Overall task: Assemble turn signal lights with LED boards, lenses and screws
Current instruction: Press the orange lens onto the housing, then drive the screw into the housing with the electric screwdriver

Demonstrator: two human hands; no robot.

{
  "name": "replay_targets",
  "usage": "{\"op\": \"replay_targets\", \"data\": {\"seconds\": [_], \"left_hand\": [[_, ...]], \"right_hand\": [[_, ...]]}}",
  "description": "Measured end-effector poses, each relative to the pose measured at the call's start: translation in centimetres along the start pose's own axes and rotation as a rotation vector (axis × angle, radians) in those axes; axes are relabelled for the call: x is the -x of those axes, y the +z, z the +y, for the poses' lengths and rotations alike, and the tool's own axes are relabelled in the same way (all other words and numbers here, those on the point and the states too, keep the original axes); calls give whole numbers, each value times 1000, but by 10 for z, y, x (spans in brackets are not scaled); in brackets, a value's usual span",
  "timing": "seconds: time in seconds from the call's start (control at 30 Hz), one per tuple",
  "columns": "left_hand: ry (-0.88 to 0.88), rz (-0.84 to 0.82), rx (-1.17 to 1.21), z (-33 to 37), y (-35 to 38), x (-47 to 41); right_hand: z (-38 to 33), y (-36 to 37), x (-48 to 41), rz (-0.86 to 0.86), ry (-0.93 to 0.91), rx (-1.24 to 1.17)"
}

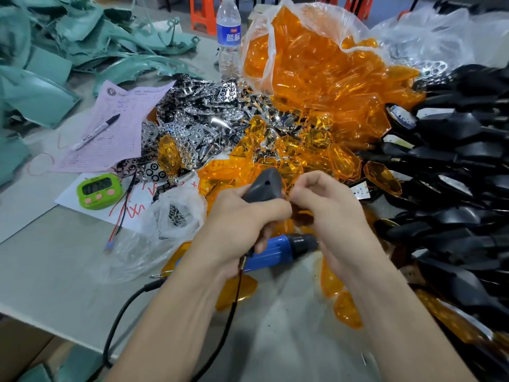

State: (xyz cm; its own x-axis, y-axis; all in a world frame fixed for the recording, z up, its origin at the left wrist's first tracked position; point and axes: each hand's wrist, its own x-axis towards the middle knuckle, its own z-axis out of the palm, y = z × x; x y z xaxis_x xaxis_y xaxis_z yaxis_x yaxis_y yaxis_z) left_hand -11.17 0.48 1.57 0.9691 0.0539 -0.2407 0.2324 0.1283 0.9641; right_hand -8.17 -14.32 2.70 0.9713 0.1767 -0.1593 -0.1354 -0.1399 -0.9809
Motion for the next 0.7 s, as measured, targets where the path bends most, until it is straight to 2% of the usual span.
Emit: {"op": "replay_targets", "data": {"seconds": [0.03,0.07,0.13,0.17,0.23,0.33,0.47,0.6,0.7], "left_hand": [[-9,8,53,2,-4,-1],[-13,12,101,6,-9,-2],[-15,27,159,15,-25,-7],[-18,38,172,19,-35,-9],[-28,61,164,25,-52,-13],[-51,98,117,24,-72,-16],[-115,119,130,24,-98,-13],[-130,124,96,31,-125,-13],[-157,120,80,25,-123,-14]], "right_hand": [[2,-3,3,34,-119,241],[4,-4,7,-24,-231,529],[11,6,19,-276,-336,969],[18,16,22,-373,-354,1146],[33,34,26,-420,-425,1377],[48,47,23,-364,-513,1396],[50,42,21,-379,-618,1404],[42,11,23,-110,-860,1399],[33,-21,12,94,-891,1199]]}}
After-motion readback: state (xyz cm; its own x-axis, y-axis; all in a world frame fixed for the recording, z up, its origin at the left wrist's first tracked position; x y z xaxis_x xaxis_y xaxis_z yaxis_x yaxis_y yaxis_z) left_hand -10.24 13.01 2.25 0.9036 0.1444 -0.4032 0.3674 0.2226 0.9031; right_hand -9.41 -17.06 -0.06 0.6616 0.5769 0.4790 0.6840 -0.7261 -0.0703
